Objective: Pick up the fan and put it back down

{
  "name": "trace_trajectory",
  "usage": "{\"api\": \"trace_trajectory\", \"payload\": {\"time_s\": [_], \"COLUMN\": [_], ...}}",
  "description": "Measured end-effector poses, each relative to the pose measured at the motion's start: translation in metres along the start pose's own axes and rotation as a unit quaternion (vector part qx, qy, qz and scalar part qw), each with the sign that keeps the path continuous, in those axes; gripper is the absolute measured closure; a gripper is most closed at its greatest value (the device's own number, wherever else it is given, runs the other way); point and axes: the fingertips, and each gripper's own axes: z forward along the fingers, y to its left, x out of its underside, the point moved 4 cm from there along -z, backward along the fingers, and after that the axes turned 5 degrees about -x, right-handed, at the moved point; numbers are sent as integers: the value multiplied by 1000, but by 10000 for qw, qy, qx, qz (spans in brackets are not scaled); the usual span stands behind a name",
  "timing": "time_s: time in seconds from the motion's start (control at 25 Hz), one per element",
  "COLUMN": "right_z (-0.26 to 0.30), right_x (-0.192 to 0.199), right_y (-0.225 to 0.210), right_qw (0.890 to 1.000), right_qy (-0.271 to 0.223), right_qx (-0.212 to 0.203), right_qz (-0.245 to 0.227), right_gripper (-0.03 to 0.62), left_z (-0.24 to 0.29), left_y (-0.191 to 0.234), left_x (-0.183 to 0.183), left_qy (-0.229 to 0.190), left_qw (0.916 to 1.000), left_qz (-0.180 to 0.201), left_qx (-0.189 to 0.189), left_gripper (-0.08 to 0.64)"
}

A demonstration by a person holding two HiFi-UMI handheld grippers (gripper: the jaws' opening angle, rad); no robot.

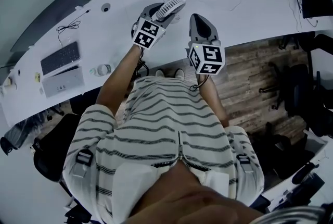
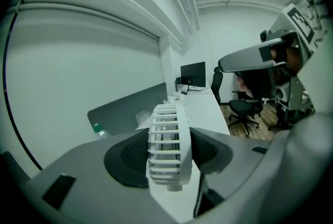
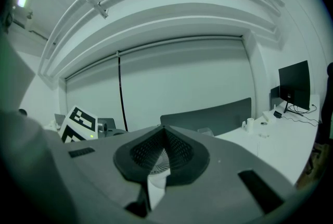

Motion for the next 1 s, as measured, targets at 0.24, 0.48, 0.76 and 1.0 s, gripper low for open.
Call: {"api": "trace_trajectory", "payload": {"time_s": [0.24, 0.48, 0.76, 1.0], "right_z": [0, -2, -4, -6], "right_x": [0, 1, 1, 1], "right_y": [0, -1, -6, -9], "right_qw": [10000, 10000, 9999, 9998], "right_qy": [10, 19, 29, 25], "right_qx": [20, 65, 141, 196], "right_qz": [-7, -6, 19, 22], "right_gripper": [581, 581, 581, 581], "left_z": [19, 37, 55, 72], "left_y": [4, 8, 16, 12], "left_x": [18, 37, 48, 58], "left_qy": [163, 365, 430, 535], "left_qw": [9993, 9971, 9944, 9886], "left_qz": [171, 351, 356, 629], "left_qx": [282, 567, 898, 1261], "left_gripper": [334, 334, 334, 334]}}
